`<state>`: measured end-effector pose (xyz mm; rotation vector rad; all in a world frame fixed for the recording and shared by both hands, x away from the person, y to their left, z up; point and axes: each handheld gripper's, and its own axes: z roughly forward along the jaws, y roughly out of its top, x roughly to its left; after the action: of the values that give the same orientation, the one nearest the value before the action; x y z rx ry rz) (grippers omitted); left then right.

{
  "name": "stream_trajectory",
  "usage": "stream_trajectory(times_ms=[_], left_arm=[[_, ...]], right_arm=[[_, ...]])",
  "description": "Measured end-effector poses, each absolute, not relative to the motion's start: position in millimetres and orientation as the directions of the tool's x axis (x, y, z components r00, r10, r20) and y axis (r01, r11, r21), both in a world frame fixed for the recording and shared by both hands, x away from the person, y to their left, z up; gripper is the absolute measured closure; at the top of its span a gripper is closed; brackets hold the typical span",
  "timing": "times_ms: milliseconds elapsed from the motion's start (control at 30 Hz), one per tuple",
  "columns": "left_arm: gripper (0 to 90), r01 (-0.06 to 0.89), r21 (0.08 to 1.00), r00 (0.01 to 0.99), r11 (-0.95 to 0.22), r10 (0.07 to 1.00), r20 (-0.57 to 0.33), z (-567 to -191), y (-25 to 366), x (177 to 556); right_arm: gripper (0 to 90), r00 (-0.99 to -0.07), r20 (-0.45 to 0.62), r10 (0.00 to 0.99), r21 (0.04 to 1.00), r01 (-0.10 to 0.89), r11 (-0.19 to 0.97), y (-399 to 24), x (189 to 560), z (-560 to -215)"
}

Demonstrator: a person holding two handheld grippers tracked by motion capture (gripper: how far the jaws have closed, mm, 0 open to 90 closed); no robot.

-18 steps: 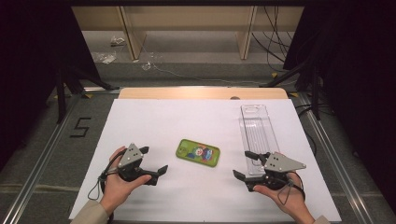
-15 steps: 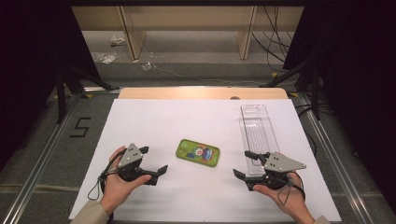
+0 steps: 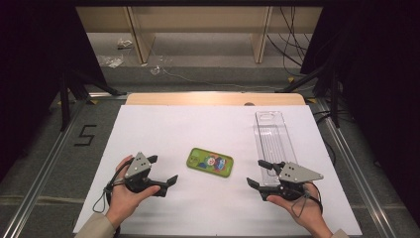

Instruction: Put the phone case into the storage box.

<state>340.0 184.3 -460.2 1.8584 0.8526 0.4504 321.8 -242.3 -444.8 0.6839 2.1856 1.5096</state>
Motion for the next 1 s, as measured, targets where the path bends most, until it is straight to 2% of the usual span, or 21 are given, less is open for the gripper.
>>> stream_trajectory(times_ms=[133,167,200,267,300,333,533,1000], left_arm=[[0.0,0.356,0.900,0.681,-0.250,0.729,-0.067,-460,184,340],[0.0,0.356,0.900,0.681,-0.250,0.729,-0.067,-460,184,340],[0.0,0.357,0.899,0.683,-0.253,0.727,-0.066,-460,184,340],[0.0,0.358,0.899,0.683,-0.254,0.727,-0.067,-461,184,341],[0.0,0.358,0.899,0.683,-0.254,0.727,-0.067,-461,184,341],[0.0,0.357,0.899,0.683,-0.253,0.728,-0.066,-460,184,341],[0.0,0.357,0.899,0.683,-0.254,0.728,-0.065,-461,183,341],[0.0,0.358,0.898,0.683,-0.256,0.728,-0.064,-461,182,342]], right_arm=[[41.3,-0.793,-0.062,0.606,0.937,0.162,0.308,-240,322,-443],[41.3,-0.793,-0.062,0.606,0.937,0.162,0.308,-240,322,-443],[50.8,-0.790,-0.065,0.610,0.934,0.167,0.316,-237,322,-441],[60.7,-0.781,-0.065,0.621,0.927,0.182,0.327,-235,323,-440],[60.7,-0.781,-0.065,0.621,0.927,0.182,0.327,-235,323,-440],[71.1,-0.767,-0.057,0.639,0.922,0.204,0.328,-231,323,-439],[89.0,-0.733,-0.048,0.679,0.900,0.263,0.348,-219,326,-439],[90.0,-0.708,-0.095,0.700,0.821,0.342,0.457,-171,353,-444]])
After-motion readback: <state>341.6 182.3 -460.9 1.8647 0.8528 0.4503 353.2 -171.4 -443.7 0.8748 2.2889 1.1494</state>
